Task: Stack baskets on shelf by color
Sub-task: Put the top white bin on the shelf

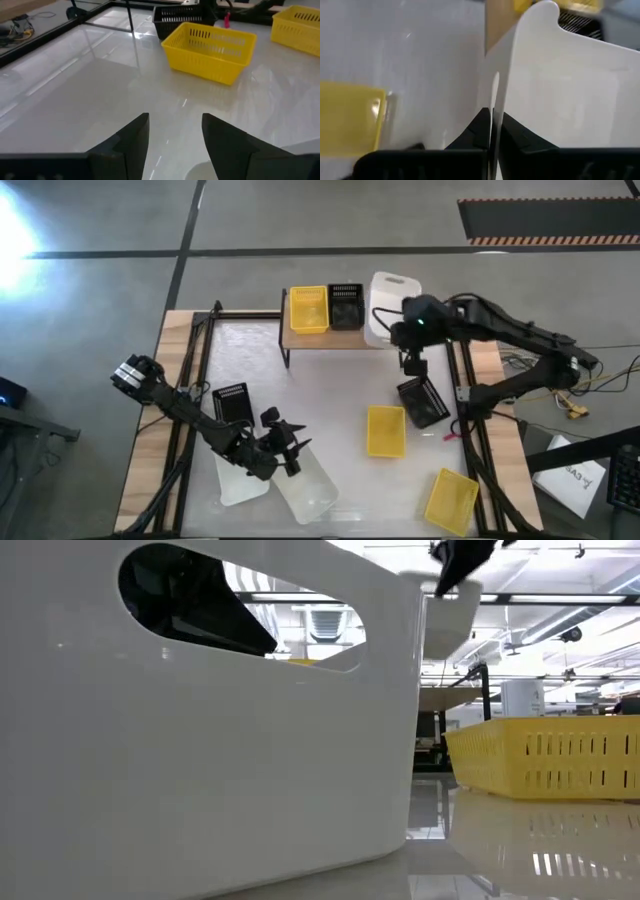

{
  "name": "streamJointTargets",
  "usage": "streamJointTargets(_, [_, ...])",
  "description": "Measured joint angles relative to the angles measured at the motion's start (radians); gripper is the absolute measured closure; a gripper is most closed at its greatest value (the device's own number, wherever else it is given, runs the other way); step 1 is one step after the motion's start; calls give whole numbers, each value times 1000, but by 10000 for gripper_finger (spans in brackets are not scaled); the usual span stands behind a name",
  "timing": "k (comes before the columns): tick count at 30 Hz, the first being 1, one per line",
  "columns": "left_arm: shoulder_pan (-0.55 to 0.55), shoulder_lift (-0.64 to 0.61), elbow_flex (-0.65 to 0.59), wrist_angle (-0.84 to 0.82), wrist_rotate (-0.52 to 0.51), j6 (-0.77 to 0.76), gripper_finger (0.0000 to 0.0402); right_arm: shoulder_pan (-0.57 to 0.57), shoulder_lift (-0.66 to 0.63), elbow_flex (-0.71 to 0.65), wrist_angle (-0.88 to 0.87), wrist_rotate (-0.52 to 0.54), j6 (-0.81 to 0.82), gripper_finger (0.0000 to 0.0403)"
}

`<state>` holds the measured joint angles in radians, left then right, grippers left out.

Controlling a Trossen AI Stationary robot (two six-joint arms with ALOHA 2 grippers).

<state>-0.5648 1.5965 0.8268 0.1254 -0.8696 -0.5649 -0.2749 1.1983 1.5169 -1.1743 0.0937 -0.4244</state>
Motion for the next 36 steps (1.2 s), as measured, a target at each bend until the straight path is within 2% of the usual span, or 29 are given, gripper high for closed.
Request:
streamJointTargets(3, [0, 0, 0, 8, 0, 4, 234, -63, 52, 0, -31, -25, -70, 394])
streamJointTargets(8, [0, 0, 0, 8, 0, 4, 234, -105, 116, 0, -85, -14, -151, 394])
streamJointTargets(12, [0, 0, 0, 9, 0, 4, 234, -112, 134, -1, -106, -12, -152, 394])
streamJointTargets(18, [0, 0, 0, 9, 0, 4, 234, -112, 90, 14, -103, -13, -115, 394])
streamJointTargets(24, [0, 0, 0, 9, 0, 5, 234, -113, 57, 19, -108, 112, -86, 394])
streamJointTargets(36, [0, 0, 0, 24, 0, 14, 234, -128, 199, 17, -129, 123, -56, 394])
